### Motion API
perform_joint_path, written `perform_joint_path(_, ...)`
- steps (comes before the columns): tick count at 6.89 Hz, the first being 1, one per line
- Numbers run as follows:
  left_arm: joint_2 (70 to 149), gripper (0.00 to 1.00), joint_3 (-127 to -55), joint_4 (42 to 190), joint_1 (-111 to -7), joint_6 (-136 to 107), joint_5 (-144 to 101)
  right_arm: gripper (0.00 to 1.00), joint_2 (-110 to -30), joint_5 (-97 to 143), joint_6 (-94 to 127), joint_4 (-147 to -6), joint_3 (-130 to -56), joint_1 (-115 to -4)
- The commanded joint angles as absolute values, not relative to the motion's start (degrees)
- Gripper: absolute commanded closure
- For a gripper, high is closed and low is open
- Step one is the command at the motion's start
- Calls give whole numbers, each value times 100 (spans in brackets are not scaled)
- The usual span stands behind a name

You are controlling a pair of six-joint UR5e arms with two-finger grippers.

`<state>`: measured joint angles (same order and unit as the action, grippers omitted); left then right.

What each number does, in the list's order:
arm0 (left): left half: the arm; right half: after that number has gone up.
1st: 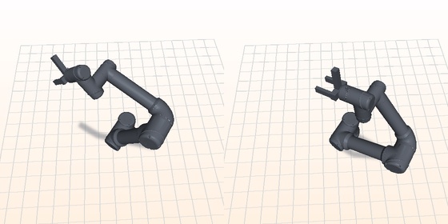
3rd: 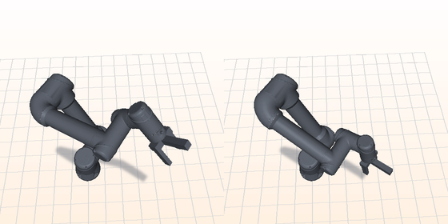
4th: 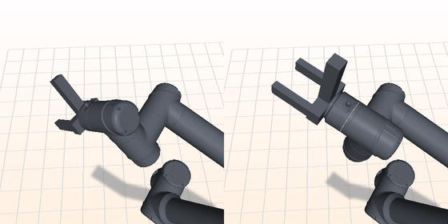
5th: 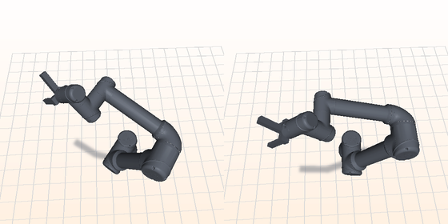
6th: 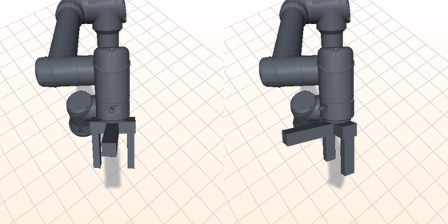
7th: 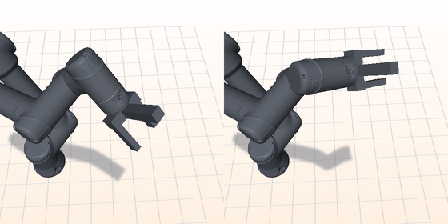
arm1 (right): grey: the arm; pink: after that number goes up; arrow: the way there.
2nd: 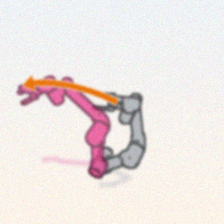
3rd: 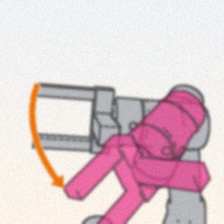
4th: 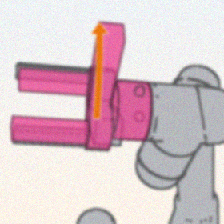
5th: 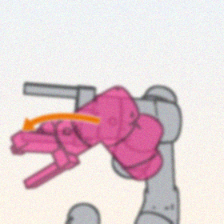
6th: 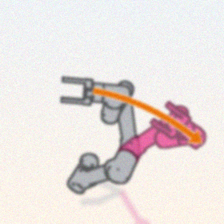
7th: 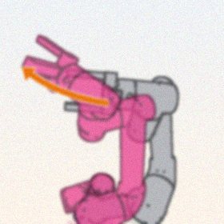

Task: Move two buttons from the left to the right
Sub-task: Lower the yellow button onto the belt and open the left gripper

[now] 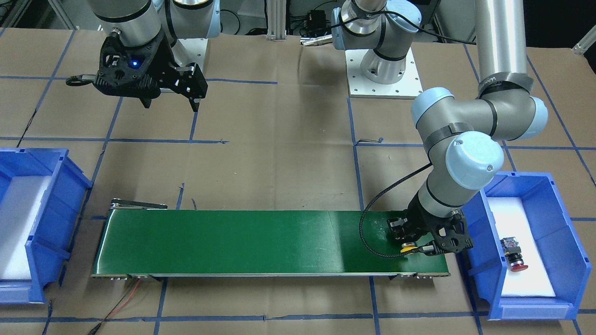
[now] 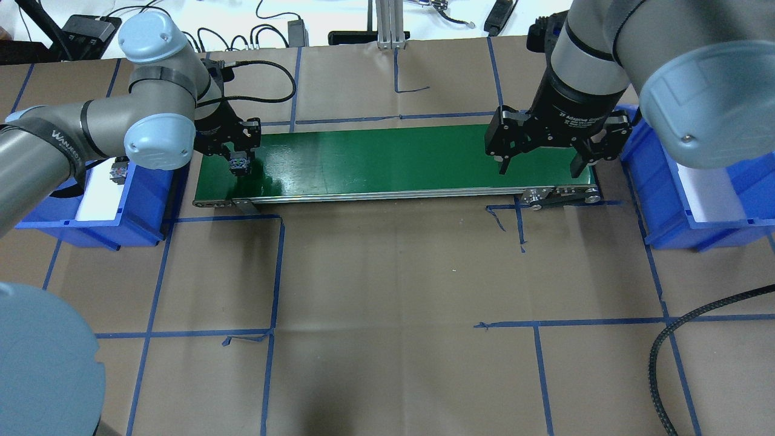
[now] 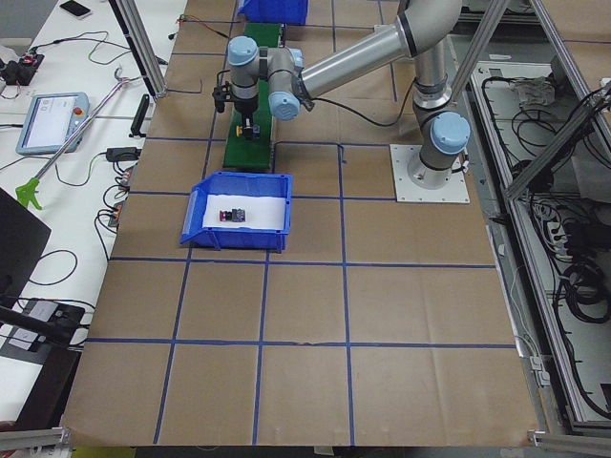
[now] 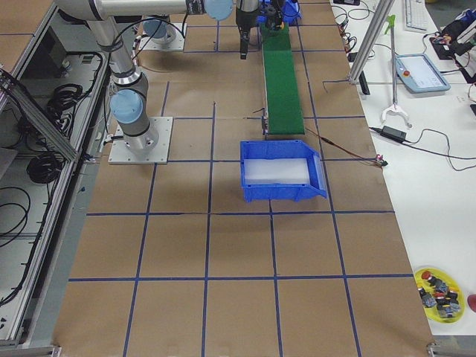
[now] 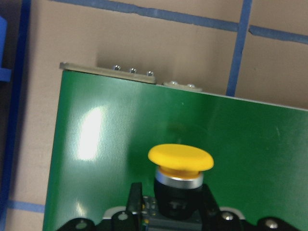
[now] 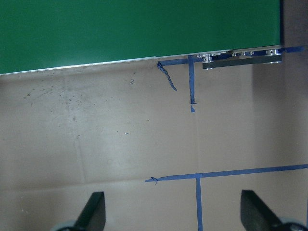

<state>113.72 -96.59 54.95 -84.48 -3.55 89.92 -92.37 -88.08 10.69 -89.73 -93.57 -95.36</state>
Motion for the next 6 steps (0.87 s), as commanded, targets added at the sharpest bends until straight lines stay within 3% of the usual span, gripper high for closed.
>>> perform_joint_path(1,11399,60,-9677,5423,-8455,-360,9009,0,-9237,-8798,1090,-8974,-9352,-9536)
perform_joint_path(2,11399,1,-9677,5423,-8455,-378,8991,0,-9237,-8798,1090,-8974,-9352,-9536)
perform_joint_path(6,10954,0,-9475,5816,-8455,-352,9053,0,-9237,-8798,1099,-8974,-9343,-9536)
